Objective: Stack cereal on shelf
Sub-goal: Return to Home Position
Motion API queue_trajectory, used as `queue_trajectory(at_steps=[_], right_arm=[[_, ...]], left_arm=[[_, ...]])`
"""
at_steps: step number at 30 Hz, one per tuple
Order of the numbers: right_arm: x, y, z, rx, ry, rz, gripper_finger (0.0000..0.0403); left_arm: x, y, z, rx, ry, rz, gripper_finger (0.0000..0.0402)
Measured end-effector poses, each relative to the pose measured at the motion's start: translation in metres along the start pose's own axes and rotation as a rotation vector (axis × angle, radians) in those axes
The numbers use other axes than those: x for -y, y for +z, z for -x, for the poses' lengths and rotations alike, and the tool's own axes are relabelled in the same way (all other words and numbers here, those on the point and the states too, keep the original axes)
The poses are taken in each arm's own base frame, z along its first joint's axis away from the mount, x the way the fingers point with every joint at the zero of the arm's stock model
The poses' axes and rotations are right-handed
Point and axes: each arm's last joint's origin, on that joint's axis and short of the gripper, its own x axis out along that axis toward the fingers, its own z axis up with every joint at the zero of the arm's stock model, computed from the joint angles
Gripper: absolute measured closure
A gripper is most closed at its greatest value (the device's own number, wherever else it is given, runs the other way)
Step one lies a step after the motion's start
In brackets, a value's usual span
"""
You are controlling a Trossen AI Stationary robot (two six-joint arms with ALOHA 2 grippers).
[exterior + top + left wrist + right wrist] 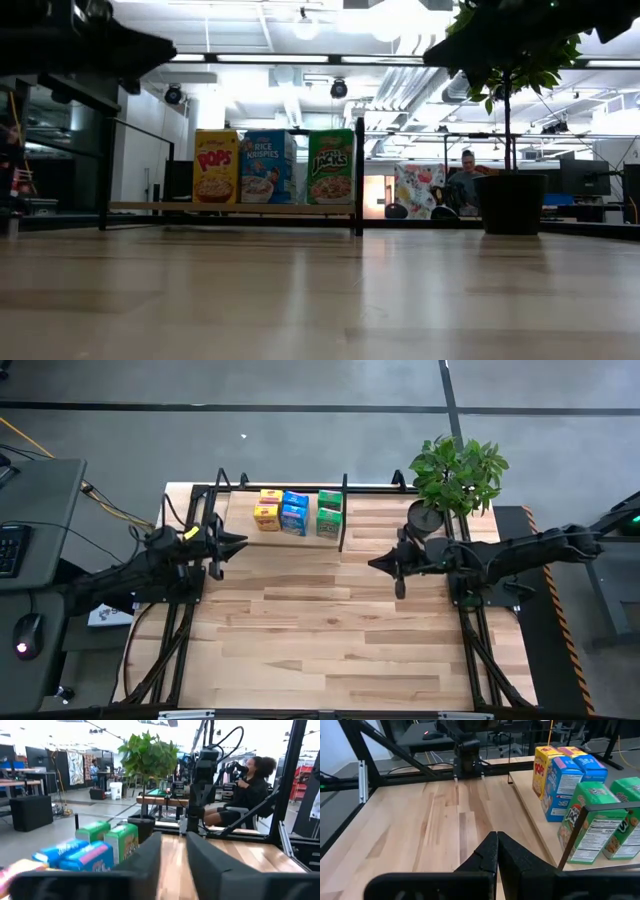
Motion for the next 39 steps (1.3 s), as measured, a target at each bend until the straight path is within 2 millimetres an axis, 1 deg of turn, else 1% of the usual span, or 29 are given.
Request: queue_trajectory(at_steps=[3, 5, 8, 12, 15, 19, 23, 27, 30, 39], right_arm=[[-0.001, -0.001, 0.000, -0.004, 0.005, 0.003, 0.0403], [-0.001, -0.001, 0.000, -0.004, 0.005, 0.005, 0.0403], [-0.001, -0.001, 0.000, -0.004, 0.005, 0.003, 0.0403], [-0.001, -0.001, 0.000, -0.004, 0.005, 0.003, 0.0403], [-0.001, -0.001, 0.000, -0.004, 0.005, 0.002, 0.0403], [-0.001, -0.001, 0.000, -0.005, 0.007, -0.019, 0.0403], [-0.003, -0.001, 0.000, -0.012, 0.027, -0.021, 0.0403], [-0.008, -0.003, 0.001, -0.023, 0.052, -0.006, 0.0403], [-0.010, -0.008, 0.002, -0.071, 0.051, 0.021, 0.0403], [-0.008, -0.017, 0.006, -0.151, 0.025, 0.045, 0.0403]], left_arm=[[0.000, -0.008, 0.002, 0.001, 0.000, 0.022, 0.0373], [0.000, -0.012, 0.003, 0.003, -0.014, 0.033, 0.0394], [0.001, -0.017, 0.005, 0.003, -0.019, 0.046, 0.0390], [0.001, -0.027, 0.006, 0.001, -0.022, 0.053, 0.0400], [0.000, -0.035, 0.007, -0.017, -0.020, 0.097, 0.0400], [0.001, -0.031, 0.007, 0.023, -0.027, 0.170, 0.0401], [0.007, -0.031, 0.006, 0.021, -0.085, 0.184, 0.0401], [0.012, -0.036, 0.005, -0.022, -0.030, 0.172, 0.0401], [0.016, -0.037, 0.005, -0.032, 0.004, 0.158, 0.0401], [0.024, -0.036, 0.006, -0.019, 0.049, 0.098, 0.0401]])
